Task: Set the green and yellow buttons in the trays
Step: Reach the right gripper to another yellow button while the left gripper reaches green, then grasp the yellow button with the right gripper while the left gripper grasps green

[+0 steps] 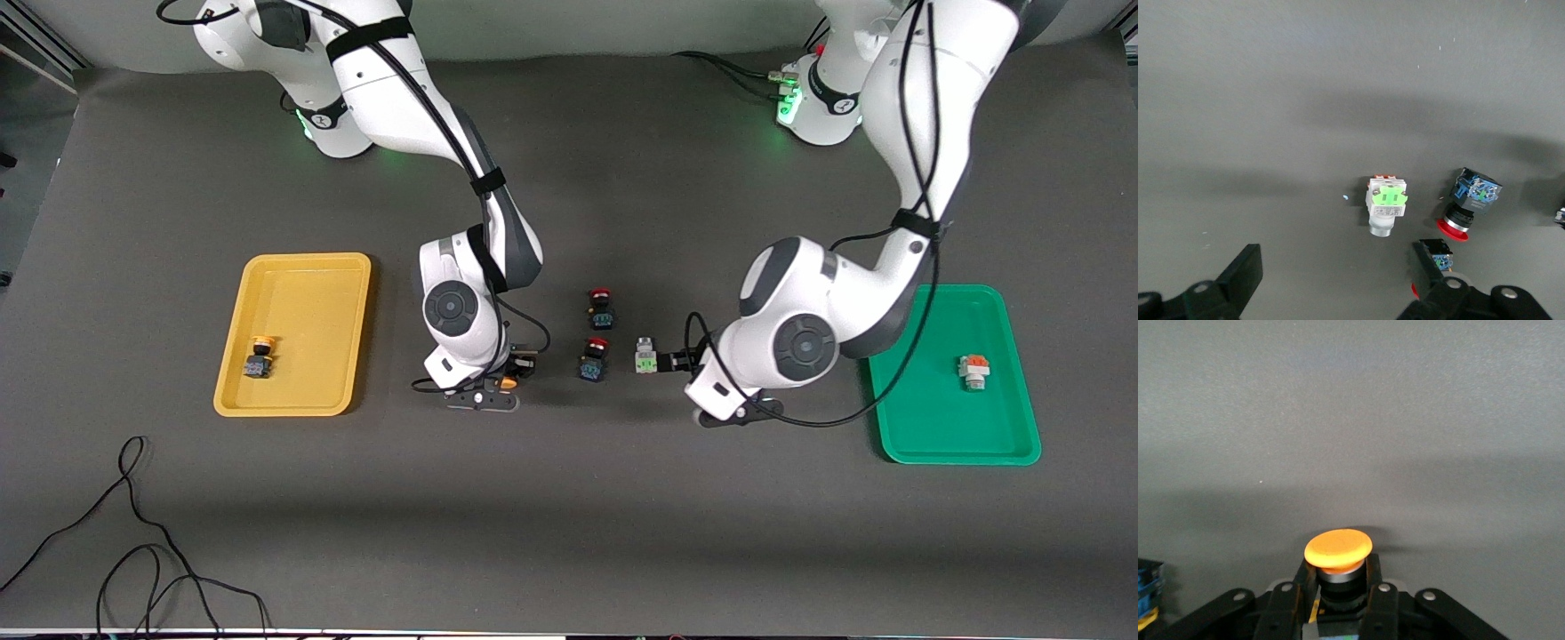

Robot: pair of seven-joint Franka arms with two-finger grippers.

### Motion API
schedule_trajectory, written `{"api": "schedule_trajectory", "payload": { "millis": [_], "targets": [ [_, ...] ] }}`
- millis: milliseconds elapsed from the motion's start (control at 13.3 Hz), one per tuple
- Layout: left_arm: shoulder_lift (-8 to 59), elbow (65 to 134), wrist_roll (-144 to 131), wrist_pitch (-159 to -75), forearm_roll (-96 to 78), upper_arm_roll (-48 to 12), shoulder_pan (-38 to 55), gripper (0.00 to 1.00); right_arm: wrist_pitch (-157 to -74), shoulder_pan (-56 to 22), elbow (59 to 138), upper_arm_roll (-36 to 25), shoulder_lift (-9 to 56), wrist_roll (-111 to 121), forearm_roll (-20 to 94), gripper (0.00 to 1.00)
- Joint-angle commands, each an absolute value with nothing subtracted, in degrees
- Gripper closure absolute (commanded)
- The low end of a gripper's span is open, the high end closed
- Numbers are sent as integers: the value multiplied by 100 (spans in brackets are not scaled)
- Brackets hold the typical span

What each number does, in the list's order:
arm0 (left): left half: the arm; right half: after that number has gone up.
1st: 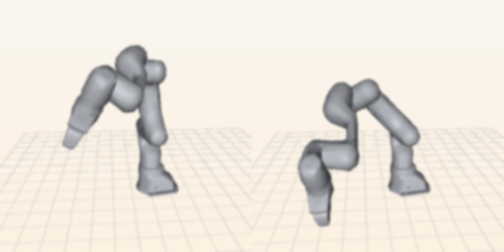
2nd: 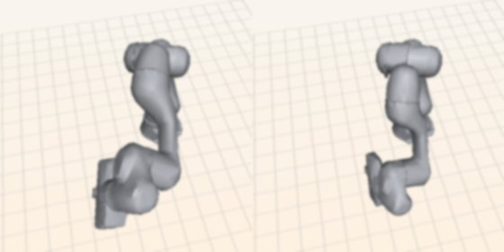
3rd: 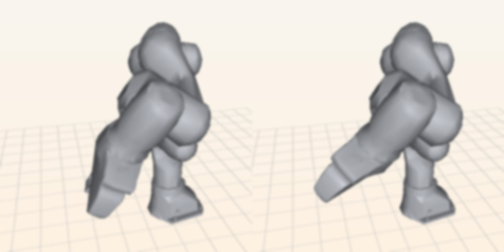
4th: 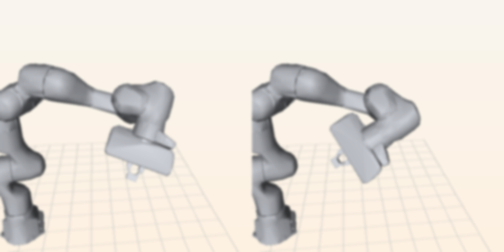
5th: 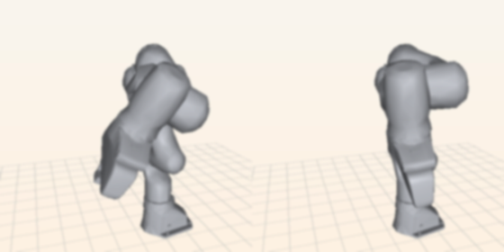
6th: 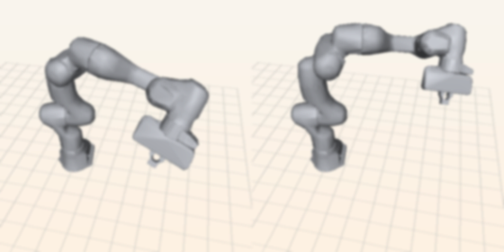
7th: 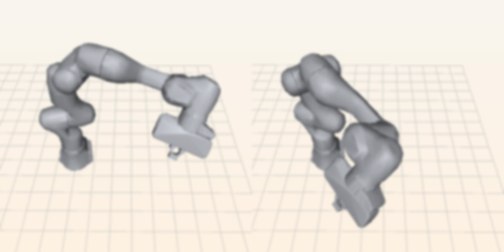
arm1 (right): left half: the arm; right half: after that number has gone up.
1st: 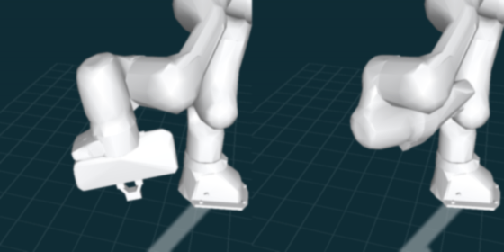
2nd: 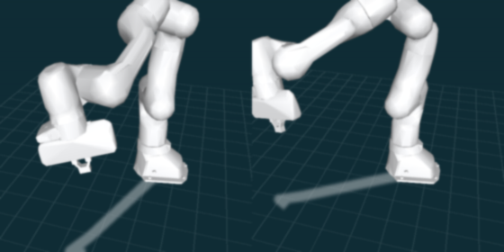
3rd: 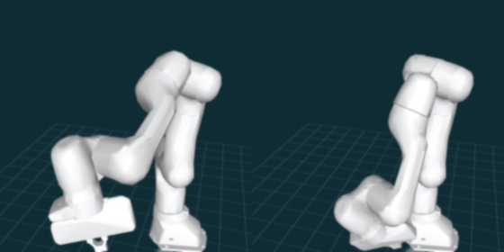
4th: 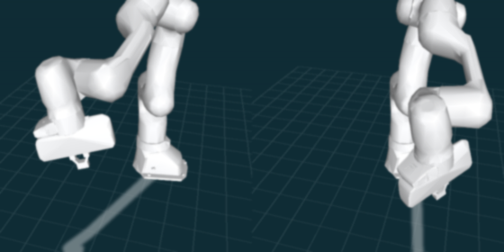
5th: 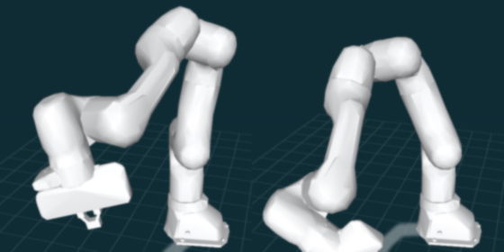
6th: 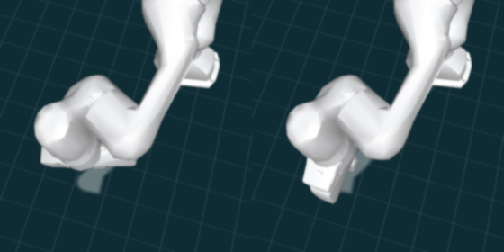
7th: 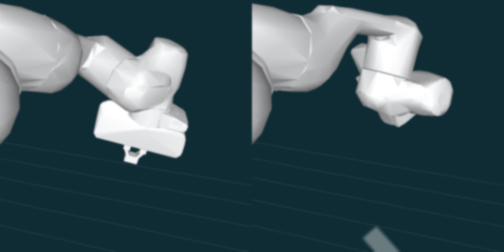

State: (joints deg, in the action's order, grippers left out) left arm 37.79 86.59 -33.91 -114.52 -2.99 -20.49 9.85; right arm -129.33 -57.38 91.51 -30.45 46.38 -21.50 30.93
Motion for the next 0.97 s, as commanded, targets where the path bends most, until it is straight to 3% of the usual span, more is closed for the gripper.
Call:
{"api": "schedule_trajectory", "payload": {
  "millis": [0,450,675,900],
  "targets": [
    [3963,8683,-3865,-11881,-167,-1951,1291,1,-12088,-5704,9106,-3286,4001,-2048,3138,73],
    [4447,8797,-4096,-12480,421,-1916,1626,1,-10751,-5722,9298,-4181,3060,-1015,2603,73],
    [4517,8798,-4139,-12489,457,-1916,1678,1,-10723,-5792,10105,-5138,2620,619,2531,73],
    [4640,8868,-4297,-12778,501,-1890,1793,1,-10801,-5740,10502,-5870,2645,1842,2531,73]
  ]
}}
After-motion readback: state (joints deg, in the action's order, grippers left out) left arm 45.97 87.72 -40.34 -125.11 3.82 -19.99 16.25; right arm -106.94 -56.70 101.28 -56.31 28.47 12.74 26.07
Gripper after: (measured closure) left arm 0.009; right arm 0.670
